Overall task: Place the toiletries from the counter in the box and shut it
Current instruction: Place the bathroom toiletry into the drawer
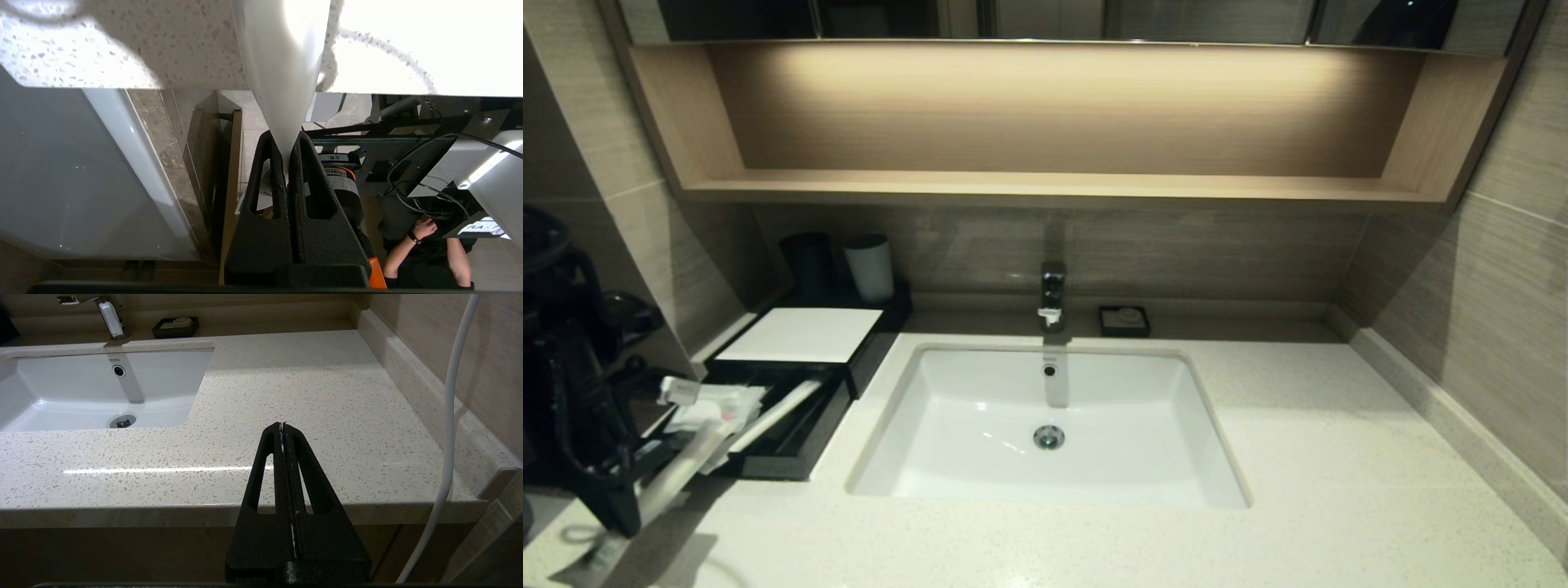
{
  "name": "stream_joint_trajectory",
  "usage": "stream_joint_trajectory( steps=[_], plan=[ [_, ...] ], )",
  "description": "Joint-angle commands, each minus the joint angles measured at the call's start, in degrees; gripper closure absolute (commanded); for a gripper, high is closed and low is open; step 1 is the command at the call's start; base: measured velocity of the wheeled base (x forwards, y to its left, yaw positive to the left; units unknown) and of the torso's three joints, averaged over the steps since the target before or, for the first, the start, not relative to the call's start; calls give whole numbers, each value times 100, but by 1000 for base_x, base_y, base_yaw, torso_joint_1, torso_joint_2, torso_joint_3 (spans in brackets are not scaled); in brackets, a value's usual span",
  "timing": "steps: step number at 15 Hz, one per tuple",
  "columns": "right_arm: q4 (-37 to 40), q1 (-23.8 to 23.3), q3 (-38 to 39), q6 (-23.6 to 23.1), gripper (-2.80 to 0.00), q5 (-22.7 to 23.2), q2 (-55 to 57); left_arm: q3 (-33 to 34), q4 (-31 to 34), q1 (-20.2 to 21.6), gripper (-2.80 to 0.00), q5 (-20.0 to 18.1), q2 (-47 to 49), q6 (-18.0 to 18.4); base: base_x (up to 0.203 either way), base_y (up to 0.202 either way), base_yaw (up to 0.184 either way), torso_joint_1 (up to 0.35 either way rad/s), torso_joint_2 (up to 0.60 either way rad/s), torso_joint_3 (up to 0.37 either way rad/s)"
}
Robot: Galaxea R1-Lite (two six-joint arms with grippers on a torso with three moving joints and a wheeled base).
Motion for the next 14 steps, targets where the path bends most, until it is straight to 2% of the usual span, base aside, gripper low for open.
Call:
stream_joint_trajectory(
  steps=[1,6,10,14],
  plan=[
    [-5,3,1,1,0,0,0,-137,44,2,0,-20,237,4,0,0,0,0,0,0],
    [-5,0,8,1,0,0,1,-465,42,-37,0,-116,353,-2,0,0,0,0,0,0],
    [-5,0,1,1,0,0,9,-1030,56,-122,0,-172,734,-22,0,0,0,0,0,0],
    [-5,0,1,1,0,0,6,-1439,60,-331,0,-172,1242,-265,0,0,0,0,0,0]
  ],
)
